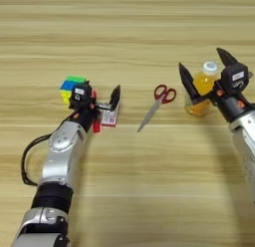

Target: Move the objects on the table

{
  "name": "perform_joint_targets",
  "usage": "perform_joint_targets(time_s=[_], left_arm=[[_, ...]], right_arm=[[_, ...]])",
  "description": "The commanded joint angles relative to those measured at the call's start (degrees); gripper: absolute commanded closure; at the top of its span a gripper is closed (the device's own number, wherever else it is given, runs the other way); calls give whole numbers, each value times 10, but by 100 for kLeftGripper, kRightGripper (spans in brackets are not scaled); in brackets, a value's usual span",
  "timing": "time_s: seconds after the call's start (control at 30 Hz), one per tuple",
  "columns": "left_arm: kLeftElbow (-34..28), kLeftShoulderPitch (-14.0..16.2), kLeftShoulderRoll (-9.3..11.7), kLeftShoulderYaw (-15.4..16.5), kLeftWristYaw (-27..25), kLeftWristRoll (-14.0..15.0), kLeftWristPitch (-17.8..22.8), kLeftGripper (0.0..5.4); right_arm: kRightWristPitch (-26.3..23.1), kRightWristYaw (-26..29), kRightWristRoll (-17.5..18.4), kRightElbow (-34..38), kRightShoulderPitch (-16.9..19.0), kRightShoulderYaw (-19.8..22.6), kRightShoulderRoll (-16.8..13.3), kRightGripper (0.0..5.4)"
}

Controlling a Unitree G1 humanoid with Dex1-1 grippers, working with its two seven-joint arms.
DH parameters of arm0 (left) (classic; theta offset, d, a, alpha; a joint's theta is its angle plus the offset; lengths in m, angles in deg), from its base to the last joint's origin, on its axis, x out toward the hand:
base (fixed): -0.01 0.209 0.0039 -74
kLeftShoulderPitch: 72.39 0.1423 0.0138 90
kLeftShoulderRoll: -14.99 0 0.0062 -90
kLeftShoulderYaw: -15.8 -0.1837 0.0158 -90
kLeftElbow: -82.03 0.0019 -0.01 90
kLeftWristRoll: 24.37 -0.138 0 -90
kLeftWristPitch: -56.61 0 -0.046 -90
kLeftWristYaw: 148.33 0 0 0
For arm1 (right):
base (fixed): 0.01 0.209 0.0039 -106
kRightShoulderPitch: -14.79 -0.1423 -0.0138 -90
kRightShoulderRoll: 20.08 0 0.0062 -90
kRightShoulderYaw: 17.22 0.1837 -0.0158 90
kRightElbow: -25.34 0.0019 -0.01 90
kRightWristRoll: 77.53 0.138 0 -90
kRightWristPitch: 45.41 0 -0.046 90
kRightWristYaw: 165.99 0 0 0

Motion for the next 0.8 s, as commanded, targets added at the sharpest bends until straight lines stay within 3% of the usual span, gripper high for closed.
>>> perform_joint_targets(time_s=[0.03,0.47,0.8], left_arm=[[-8,1,0,12,9,7,-10,0],[-15,-2,4,40,21,19,-21,0],[5,-6,18,59,36,6,-41,0]], right_arm=[[10,-11,8,-20,-12,33,-13,0],[27,-45,26,-93,-43,125,-45,0],[51,-64,27,-158,-61,161,-66,0]])
